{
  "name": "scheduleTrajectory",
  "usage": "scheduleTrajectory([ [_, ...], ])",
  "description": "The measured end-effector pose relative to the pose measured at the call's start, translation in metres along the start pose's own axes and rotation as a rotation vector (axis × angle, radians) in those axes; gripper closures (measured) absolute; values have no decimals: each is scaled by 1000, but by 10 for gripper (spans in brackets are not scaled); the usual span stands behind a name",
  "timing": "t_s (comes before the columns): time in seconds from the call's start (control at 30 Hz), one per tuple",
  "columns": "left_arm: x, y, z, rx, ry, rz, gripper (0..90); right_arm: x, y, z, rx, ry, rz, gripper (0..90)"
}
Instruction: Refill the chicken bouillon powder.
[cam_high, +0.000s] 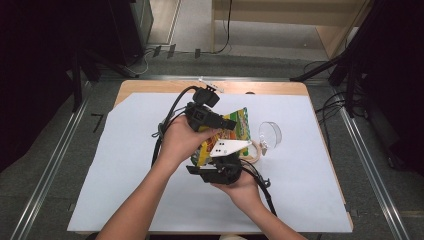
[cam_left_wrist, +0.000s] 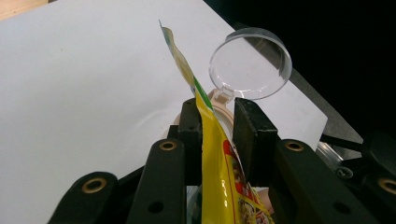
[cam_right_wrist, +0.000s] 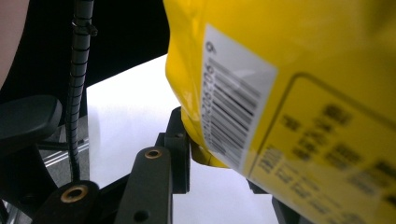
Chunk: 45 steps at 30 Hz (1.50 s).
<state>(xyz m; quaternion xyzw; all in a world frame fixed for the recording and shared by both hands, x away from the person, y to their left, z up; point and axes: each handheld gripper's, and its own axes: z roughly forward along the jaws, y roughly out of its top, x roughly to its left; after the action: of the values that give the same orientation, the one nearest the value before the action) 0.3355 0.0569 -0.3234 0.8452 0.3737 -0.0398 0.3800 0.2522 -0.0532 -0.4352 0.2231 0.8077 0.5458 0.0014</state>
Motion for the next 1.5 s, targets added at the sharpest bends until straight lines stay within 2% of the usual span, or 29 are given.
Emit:
scheduleTrajectory([
  [0.9, 1, -1, 1, 7, 4, 0, 742, 0, 0, 0, 4, 0, -2, 686],
  [1.23, 3, 5, 1, 24, -15, -21, 739, 2, 2, -2, -17, 12, 23, 683],
  [1.5, 5, 7, 3, 37, -23, -22, 739, 1, 2, -2, -19, 10, 34, 682],
])
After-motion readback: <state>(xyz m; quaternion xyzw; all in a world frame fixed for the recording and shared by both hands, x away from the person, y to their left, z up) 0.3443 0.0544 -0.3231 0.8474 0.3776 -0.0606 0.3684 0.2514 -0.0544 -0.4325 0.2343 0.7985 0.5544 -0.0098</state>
